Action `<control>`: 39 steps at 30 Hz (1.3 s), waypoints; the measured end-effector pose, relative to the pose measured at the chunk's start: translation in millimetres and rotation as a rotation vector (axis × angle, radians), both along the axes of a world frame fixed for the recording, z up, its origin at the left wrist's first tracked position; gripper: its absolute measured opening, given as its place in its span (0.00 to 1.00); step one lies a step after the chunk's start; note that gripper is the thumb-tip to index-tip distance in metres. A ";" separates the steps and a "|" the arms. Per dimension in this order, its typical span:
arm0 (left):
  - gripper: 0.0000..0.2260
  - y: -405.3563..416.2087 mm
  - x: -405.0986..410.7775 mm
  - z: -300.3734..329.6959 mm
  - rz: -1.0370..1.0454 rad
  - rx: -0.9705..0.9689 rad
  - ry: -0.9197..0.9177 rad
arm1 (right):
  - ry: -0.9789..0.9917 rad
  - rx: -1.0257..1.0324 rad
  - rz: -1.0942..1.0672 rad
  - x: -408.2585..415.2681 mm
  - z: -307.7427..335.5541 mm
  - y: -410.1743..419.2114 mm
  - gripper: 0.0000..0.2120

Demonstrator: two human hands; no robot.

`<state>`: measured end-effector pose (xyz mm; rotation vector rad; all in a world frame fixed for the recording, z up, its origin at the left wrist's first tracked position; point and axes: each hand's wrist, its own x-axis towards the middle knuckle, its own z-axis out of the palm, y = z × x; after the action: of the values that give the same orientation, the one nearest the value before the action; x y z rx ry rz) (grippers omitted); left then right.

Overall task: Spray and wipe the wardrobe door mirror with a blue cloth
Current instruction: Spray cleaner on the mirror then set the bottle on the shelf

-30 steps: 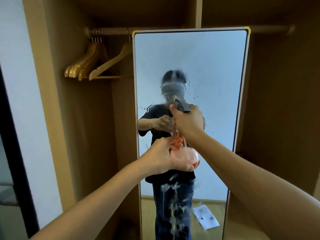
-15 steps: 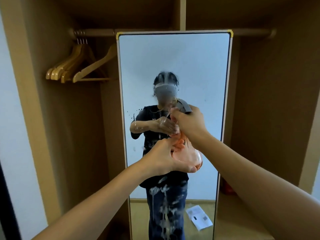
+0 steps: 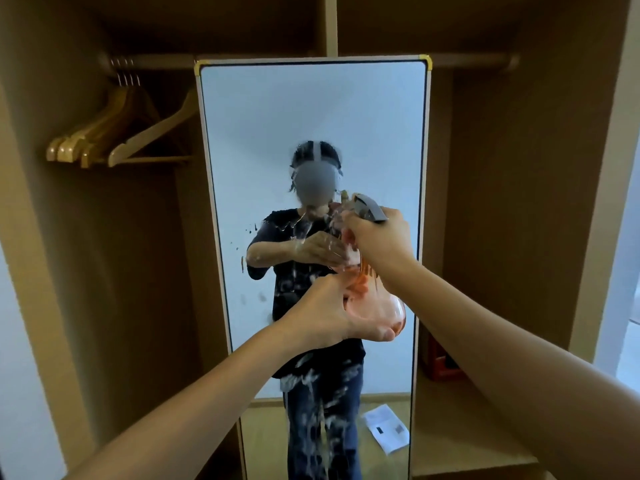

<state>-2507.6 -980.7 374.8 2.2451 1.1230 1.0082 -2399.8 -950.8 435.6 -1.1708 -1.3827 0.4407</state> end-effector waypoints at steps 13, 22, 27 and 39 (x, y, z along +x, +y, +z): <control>0.26 0.7 29.4 4.1 -0.040 0.013 0.019 | 0.061 0.023 0.066 35.1 2.2 -1.2 0.10; 0.22 2.1 44.1 0.8 -0.079 0.014 0.038 | 0.100 0.032 0.022 51.6 -3.6 -0.9 0.12; 0.23 5.5 53.3 1.4 -0.119 0.014 0.029 | 0.145 0.065 0.039 67.3 -5.5 -3.5 0.17; 0.31 16.9 74.0 -4.1 -0.104 0.006 0.060 | 0.107 0.125 -0.039 83.8 -6.4 -5.4 0.13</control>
<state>-2433.6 -963.8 370.7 2.3266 1.0176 0.9090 -2316.0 -956.3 429.2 -1.0553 -1.2747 0.3785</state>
